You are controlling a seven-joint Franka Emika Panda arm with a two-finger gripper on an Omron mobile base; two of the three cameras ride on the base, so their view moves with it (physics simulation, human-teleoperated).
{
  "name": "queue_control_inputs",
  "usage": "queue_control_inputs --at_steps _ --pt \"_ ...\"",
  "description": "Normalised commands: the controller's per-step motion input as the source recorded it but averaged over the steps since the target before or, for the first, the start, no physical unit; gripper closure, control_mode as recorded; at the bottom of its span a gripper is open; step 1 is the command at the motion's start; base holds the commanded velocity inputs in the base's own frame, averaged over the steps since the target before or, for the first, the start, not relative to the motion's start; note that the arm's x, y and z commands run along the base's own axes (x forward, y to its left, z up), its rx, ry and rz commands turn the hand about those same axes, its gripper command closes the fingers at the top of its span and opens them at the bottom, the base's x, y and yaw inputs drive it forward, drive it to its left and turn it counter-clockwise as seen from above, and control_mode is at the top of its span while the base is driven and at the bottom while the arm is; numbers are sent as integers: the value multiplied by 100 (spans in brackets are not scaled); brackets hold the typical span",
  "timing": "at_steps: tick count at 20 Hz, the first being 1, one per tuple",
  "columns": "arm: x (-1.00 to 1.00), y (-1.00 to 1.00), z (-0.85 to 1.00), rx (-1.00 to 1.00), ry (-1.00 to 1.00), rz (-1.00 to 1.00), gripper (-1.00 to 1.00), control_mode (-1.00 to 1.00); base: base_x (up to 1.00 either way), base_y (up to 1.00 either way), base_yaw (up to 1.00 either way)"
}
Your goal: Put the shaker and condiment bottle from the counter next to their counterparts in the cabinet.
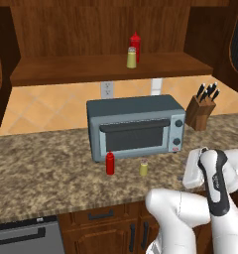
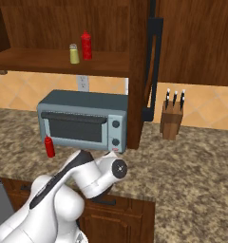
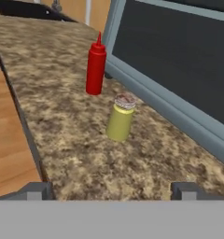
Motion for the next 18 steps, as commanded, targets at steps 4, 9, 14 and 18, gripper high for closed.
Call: queue_control_inputs --at_steps 4,9,14,18 --pt "6 13 -5 10 0 4 -100 -100 0 0 0" --pt "11 2 0 18 -6 0 -100 -100 0 0 0" --pt "1 0 0 1 0 0 -100 -100 0 0 0" --pt "14 14 -8 2 -1 0 -100 -100 0 0 0"
